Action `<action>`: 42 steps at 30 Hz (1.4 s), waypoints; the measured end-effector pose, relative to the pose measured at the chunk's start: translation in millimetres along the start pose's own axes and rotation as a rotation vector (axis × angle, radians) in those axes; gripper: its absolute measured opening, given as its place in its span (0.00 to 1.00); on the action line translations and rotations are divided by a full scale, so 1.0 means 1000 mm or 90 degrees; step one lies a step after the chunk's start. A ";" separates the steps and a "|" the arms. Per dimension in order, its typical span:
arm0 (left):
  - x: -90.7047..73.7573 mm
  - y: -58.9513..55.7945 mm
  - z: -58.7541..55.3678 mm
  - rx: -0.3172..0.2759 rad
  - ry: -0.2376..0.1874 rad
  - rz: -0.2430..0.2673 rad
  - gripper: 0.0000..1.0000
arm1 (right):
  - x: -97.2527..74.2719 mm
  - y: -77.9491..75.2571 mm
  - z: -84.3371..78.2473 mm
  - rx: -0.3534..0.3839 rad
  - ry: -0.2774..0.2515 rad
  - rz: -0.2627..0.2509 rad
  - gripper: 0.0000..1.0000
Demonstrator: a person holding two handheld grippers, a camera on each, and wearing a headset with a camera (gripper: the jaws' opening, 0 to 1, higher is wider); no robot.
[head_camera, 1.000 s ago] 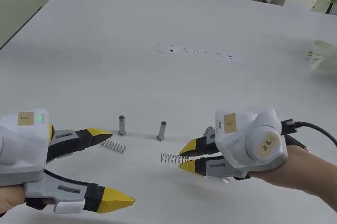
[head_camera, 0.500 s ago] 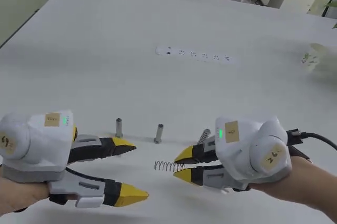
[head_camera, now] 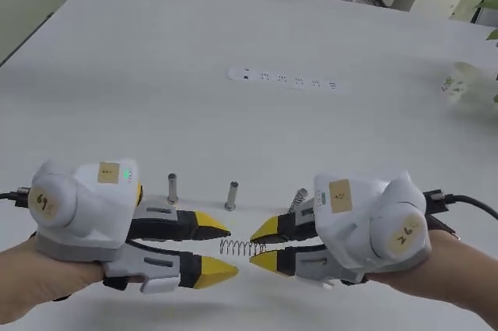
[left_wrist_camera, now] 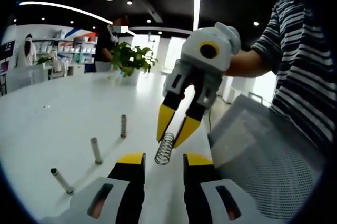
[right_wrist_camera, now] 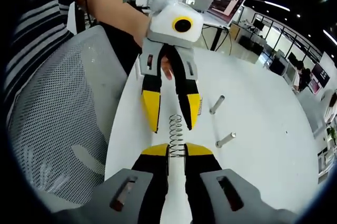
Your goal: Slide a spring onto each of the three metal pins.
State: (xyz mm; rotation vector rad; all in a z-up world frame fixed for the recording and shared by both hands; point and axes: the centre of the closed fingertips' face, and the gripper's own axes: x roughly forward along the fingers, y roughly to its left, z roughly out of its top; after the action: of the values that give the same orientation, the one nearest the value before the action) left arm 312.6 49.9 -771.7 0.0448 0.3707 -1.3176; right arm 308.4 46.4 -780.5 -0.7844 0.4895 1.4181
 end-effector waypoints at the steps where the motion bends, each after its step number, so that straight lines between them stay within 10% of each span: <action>1: 0.000 0.000 0.001 0.001 -0.002 -0.001 0.18 | 0.000 0.000 0.000 -0.001 0.000 0.001 0.08; 42: 0.003 -0.013 0.003 0.023 0.006 -0.060 0.02 | -0.003 0.009 -0.005 0.070 -0.032 0.019 0.09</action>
State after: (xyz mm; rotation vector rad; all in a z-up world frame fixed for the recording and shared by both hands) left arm 301.5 43.6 -767.5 0.0641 0.3611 -1.4171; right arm 300.4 40.3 -783.7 -0.6553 0.5373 1.4223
